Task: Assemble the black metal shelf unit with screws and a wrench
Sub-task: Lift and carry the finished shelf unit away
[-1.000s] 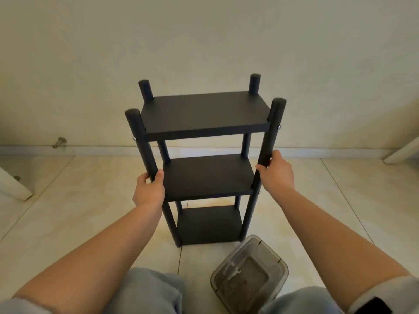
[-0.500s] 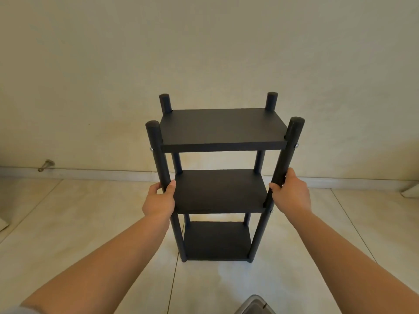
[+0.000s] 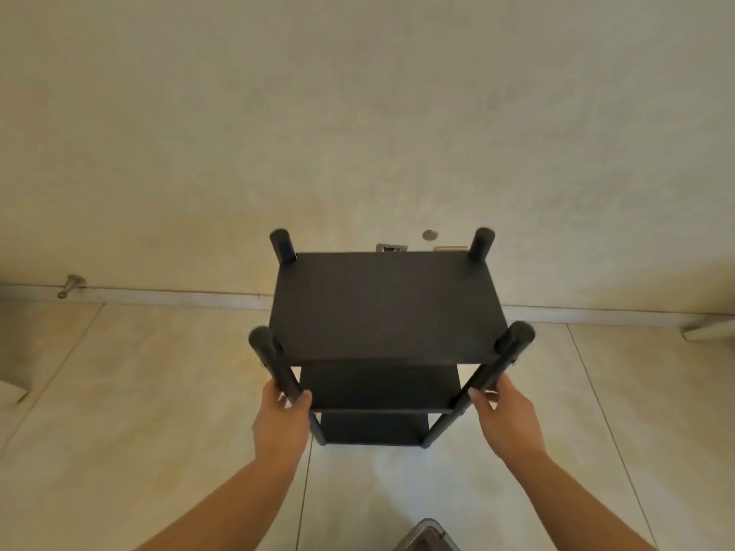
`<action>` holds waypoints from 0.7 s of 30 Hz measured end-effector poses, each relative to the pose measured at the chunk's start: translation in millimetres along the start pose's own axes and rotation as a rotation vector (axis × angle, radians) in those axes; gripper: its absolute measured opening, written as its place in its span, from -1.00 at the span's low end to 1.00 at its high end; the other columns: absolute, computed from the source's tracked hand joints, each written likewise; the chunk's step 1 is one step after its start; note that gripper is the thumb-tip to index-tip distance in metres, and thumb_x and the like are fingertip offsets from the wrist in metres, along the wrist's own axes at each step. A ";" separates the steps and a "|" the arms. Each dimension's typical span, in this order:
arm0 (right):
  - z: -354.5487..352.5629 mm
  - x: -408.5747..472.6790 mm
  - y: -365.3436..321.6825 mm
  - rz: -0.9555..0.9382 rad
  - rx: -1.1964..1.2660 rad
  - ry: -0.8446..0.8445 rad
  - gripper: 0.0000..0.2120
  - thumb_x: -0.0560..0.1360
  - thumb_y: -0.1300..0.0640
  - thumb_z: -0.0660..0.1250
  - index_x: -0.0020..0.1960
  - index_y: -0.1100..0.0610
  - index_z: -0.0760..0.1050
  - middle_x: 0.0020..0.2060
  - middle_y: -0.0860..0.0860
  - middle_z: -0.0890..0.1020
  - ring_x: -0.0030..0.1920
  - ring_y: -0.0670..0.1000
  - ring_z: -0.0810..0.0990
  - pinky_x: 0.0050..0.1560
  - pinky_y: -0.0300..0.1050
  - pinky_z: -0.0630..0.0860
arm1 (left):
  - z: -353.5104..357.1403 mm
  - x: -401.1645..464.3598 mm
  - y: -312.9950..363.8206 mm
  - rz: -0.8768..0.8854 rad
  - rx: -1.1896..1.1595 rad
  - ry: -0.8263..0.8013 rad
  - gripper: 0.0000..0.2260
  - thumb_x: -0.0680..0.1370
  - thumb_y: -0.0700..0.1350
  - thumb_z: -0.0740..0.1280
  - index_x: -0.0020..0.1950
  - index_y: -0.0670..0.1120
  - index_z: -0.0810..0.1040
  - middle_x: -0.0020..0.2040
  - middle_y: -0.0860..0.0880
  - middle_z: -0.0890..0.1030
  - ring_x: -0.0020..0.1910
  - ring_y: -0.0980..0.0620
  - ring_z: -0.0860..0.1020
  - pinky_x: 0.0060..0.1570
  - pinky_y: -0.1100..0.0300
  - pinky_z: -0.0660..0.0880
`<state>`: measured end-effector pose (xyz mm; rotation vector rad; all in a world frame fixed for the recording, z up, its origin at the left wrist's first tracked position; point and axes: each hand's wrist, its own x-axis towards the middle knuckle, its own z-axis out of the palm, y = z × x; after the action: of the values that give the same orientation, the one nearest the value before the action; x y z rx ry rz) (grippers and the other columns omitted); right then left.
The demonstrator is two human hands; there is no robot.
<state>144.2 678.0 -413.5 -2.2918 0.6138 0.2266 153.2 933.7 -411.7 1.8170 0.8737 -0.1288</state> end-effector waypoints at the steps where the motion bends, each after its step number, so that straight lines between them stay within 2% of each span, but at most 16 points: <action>1: -12.0 -8.3 -8.8 0.031 0.014 -0.025 -0.68 0.58 0.07 0.25 0.32 0.09 0.37 0.24 0.04 0.54 0.21 0.09 0.52 0.16 0.02 0.49 | -11.0 -9.1 9.1 0.018 0.084 -0.034 -0.53 0.58 -0.14 0.30 0.47 -0.03 0.27 0.39 -0.06 0.42 0.24 -0.14 0.49 -0.07 0.22 0.43; 2: -25.9 -17.2 -18.2 0.061 0.012 -0.053 -0.62 0.57 0.07 0.26 0.37 0.08 0.33 0.28 0.04 0.51 0.23 0.09 0.51 0.17 0.01 0.47 | -21.9 -18.2 18.9 0.014 0.145 -0.069 -0.48 0.57 -0.13 0.31 0.50 -0.02 0.22 0.44 -0.05 0.36 0.31 -0.14 0.45 -0.11 0.26 0.43; 3: -40.2 -26.2 -28.4 0.094 -0.007 -0.085 -0.57 0.57 0.06 0.26 0.41 0.07 0.28 0.31 0.05 0.48 0.24 0.09 0.50 0.16 -0.03 0.47 | -32.9 -27.2 30.2 0.000 0.185 -0.102 -0.45 0.57 -0.12 0.31 0.52 -0.02 0.18 0.47 -0.04 0.31 0.36 -0.13 0.40 -0.06 0.24 0.46; 5: -70.5 -45.9 -49.9 0.155 -0.071 -0.152 -0.50 0.58 0.03 0.24 0.46 0.08 0.20 0.36 0.07 0.42 0.20 0.09 0.52 0.06 -0.10 0.46 | -56.7 -47.6 56.8 -0.040 0.257 -0.141 -0.42 0.57 -0.10 0.30 0.53 -0.02 0.13 0.50 -0.03 0.25 0.42 -0.12 0.33 0.17 0.11 0.44; 6: -86.8 -55.5 -60.7 0.184 -0.095 -0.180 -0.49 0.58 0.02 0.23 0.47 0.09 0.18 0.38 0.08 0.40 0.15 0.09 0.53 0.00 -0.13 0.45 | -68.1 -60.3 73.3 -0.059 0.287 -0.157 -0.42 0.58 -0.09 0.29 0.53 -0.02 0.11 0.51 -0.03 0.24 0.41 -0.12 0.33 0.22 0.08 0.42; 7: -102.9 -64.6 -71.4 0.206 -0.111 -0.200 -0.49 0.58 0.01 0.23 0.47 0.10 0.17 0.38 0.09 0.39 0.13 0.10 0.53 -0.01 -0.14 0.44 | -78.2 -71.5 89.1 -0.068 0.318 -0.167 -0.42 0.58 -0.08 0.28 0.54 -0.03 0.10 0.51 -0.04 0.23 0.40 -0.13 0.35 0.21 0.09 0.42; 9: -134.6 -81.5 -95.3 0.232 -0.135 -0.212 -0.50 0.59 0.00 0.22 0.46 0.11 0.18 0.38 0.11 0.40 0.22 0.13 0.50 0.09 -0.10 0.44 | -96.1 -95.9 127.4 -0.085 0.370 -0.162 -0.44 0.59 -0.08 0.27 0.54 -0.04 0.10 0.51 -0.06 0.23 0.36 -0.13 0.39 0.09 0.16 0.41; 12: -176.3 -101.2 -135.1 0.211 -0.171 -0.238 -0.54 0.60 0.01 0.20 0.44 0.12 0.21 0.36 0.12 0.42 0.21 0.13 0.51 0.11 -0.11 0.43 | -115.7 -126.0 179.5 -0.041 0.425 -0.176 -0.48 0.60 -0.06 0.25 0.52 -0.04 0.16 0.50 -0.07 0.25 0.35 -0.13 0.38 0.21 0.11 0.40; 13: -187.5 -105.6 -147.4 0.191 -0.177 -0.244 -0.56 0.60 0.02 0.20 0.43 0.12 0.23 0.35 0.11 0.43 0.17 0.11 0.53 0.08 -0.13 0.43 | -120.0 -131.9 193.8 -0.003 0.452 -0.189 -0.50 0.60 -0.05 0.25 0.51 -0.03 0.18 0.48 -0.06 0.27 0.29 -0.09 0.44 0.19 0.12 0.43; 15: -204.8 -110.8 -165.8 0.149 -0.206 -0.254 -0.59 0.61 0.02 0.18 0.42 0.11 0.25 0.33 0.09 0.45 0.13 0.08 0.54 0.07 -0.15 0.43 | -125.1 -140.0 216.8 0.067 0.493 -0.212 -0.53 0.61 -0.05 0.23 0.50 -0.02 0.21 0.46 -0.04 0.32 0.06 0.05 0.52 -0.01 0.23 0.50; 16: -209.9 -110.0 -171.5 0.131 -0.223 -0.258 -0.59 0.61 0.02 0.18 0.41 0.10 0.26 0.32 0.08 0.46 0.14 0.08 0.54 0.09 -0.15 0.44 | -124.7 -140.9 225.4 0.093 0.509 -0.228 -0.54 0.61 -0.04 0.22 0.49 -0.02 0.22 0.45 -0.04 0.33 0.07 0.05 0.51 -0.01 0.24 0.48; 19: -213.3 -103.4 -178.2 0.132 -0.254 -0.290 -0.60 0.62 0.01 0.17 0.41 0.10 0.26 0.31 0.07 0.47 0.17 0.07 0.54 0.10 -0.15 0.43 | -120.3 -136.0 239.8 0.134 0.565 -0.242 -0.57 0.62 -0.04 0.18 0.49 -0.04 0.23 0.45 -0.05 0.33 0.35 -0.07 0.39 0.25 0.12 0.37; 21: -208.0 -98.1 -179.7 0.149 -0.264 -0.314 -0.60 0.62 0.01 0.16 0.41 0.10 0.26 0.29 0.07 0.48 0.16 0.07 0.53 0.07 -0.18 0.43 | -116.6 -124.3 238.2 0.132 0.598 -0.254 -0.58 0.64 -0.04 0.16 0.49 -0.05 0.22 0.45 -0.05 0.33 0.37 -0.08 0.36 0.26 0.12 0.35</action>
<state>143.3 677.0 -121.6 -2.3893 0.6192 0.7639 173.7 931.0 -119.5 2.3385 0.5624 -0.5736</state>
